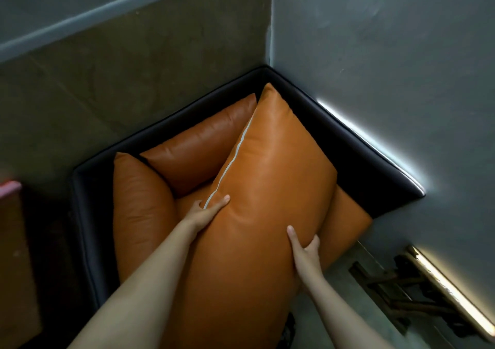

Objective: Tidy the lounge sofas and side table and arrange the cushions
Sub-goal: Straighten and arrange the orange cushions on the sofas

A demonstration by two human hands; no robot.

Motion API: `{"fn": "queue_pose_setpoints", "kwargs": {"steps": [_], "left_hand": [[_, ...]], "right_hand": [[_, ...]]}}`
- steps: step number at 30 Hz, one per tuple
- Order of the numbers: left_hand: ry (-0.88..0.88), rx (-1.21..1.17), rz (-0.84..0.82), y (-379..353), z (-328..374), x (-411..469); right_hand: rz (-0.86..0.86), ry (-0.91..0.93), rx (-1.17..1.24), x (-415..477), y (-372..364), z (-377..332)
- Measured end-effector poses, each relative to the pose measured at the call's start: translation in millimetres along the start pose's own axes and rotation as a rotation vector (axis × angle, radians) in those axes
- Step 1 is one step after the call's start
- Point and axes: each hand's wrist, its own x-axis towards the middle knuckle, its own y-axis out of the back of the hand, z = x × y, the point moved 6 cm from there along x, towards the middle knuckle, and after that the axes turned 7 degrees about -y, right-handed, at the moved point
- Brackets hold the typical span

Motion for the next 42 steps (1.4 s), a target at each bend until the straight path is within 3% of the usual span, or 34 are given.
{"fn": "queue_pose_setpoints", "kwargs": {"steps": [7, 12, 16, 20, 24, 32, 42], "left_hand": [[0.115, -0.302, 0.039, 17.6, -52.1, -18.5], [0.236, -0.555, 0.039, -3.7, -121.1, -37.7], [0.269, -0.614, 0.084, -19.7, -142.2, -47.3], [0.134, -0.567, 0.228, 0.0, -110.0, -54.0], [-0.090, -0.426, 0.346, 30.8, -59.5, -50.1], [-0.258, -0.159, 0.373, 63.4, 31.1, -48.2], [-0.449, 0.122, 0.359, 103.7, 108.3, 15.9]], "right_hand": [[-0.024, 0.156, -0.240, 3.8, -27.2, -38.0], [-0.013, 0.271, -0.542, 5.9, -54.3, -68.6], [0.010, 0.312, -0.654, 1.6, -54.4, -56.3], [0.035, 0.331, -0.682, -4.3, -60.1, -58.5], [0.051, 0.479, -0.760, -25.2, -81.3, -80.7], [0.075, 0.671, -0.796, -51.3, -108.5, -150.1], [0.131, 0.875, -0.910, -37.2, -158.7, -238.4]]}}
